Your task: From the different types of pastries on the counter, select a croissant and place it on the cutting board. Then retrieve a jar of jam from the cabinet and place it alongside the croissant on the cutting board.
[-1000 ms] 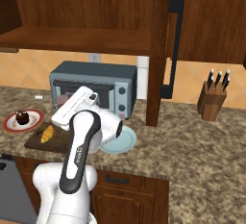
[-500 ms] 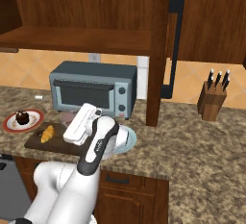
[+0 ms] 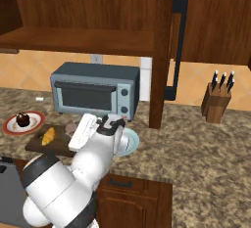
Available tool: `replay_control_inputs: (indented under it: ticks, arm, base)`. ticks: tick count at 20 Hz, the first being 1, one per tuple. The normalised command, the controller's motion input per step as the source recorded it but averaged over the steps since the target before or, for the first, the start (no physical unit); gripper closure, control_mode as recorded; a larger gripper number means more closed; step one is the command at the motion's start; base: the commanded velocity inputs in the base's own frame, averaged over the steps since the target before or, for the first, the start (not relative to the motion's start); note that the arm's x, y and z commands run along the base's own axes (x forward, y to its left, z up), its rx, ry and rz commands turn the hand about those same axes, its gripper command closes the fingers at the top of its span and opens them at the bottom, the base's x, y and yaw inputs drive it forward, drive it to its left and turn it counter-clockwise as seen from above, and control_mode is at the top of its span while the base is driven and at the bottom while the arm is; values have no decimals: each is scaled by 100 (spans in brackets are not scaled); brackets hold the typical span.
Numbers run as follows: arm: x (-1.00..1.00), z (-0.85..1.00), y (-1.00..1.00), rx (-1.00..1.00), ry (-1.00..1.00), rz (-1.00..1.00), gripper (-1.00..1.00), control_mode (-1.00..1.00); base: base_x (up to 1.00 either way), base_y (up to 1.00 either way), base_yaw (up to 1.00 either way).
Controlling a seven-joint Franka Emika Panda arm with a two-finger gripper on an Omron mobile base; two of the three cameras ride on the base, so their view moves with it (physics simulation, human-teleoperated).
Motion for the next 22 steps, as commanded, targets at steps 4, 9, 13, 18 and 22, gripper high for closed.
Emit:
replay_control_inputs:
  ticks: [4,9,13,18,22]
  arm:
    - [72,-40,5,0,0,9,100,-100]
    - [62,-90,9,0,0,9,100,-100]
    - [56,-86,14,0,0,10,100,-100]
    - [56,-65,8,0,0,10,100,-100]
    - [5,-64,11,0,0,8,100,-100]
  base:
    - [0,0,0]
    - [0,0,0]
    - [0,0,0]
    - [0,0,0]
    - [0,0,0]
